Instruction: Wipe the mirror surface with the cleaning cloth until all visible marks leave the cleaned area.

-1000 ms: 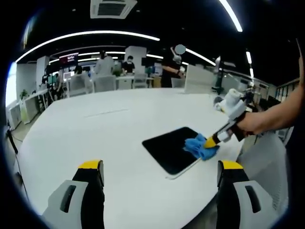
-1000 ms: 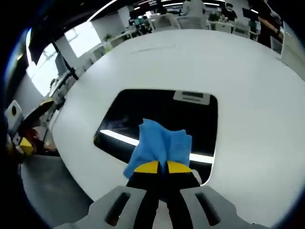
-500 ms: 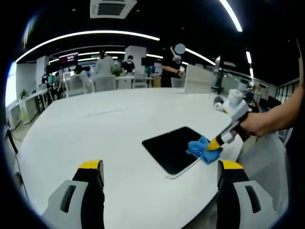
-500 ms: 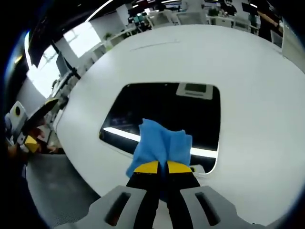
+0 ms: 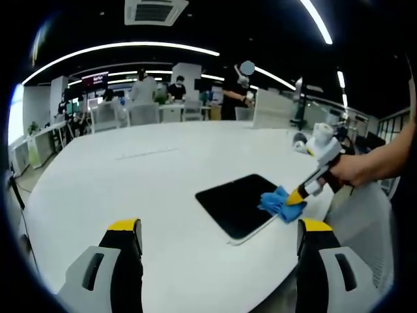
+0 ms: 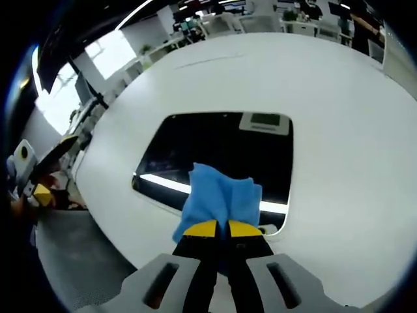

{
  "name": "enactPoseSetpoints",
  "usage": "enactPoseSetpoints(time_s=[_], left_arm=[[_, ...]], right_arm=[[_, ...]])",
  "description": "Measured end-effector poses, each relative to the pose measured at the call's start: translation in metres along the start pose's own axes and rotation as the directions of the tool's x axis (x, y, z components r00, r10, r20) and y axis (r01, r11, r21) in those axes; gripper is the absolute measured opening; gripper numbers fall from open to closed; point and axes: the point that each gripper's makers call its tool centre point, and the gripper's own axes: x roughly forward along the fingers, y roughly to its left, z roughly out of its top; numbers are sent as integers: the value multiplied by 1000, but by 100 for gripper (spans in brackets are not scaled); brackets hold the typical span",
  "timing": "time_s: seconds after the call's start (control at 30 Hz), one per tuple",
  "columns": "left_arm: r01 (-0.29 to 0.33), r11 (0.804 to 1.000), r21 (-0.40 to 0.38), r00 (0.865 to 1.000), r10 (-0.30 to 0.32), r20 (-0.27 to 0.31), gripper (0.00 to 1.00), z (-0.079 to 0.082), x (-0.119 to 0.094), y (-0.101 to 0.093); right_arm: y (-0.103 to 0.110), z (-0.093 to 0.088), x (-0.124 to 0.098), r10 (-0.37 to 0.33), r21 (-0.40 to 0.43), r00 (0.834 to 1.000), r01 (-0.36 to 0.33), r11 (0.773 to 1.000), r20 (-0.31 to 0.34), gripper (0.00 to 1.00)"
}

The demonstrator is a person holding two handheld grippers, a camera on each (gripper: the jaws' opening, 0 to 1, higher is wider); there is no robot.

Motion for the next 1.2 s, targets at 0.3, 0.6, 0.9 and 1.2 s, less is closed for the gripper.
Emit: enactPoseSetpoints(time_s=[0.3, 0.6, 0.9, 1.2], left_arm=[[1, 1000, 1, 1000, -1, -2, 99, 0, 0, 0], [-1, 1000, -3, 1000, 1, -2, 99, 0, 0, 0], [-3, 1000, -7, 1000, 3, -4, 99, -1, 0, 0], [3, 1000, -12, 1000, -4, -9, 99, -2, 1, 0]], right_arm=[[-8, -1, -4, -2, 16, 1000, 2, 1000, -10, 0], [-23, -4, -10, -15, 32, 1000, 16, 999, -14, 0], [-22, -4, -9, -16, 36, 1000, 17, 999, -26, 0], [-26, 8, -3, -25, 36, 999, 27, 999, -36, 0]])
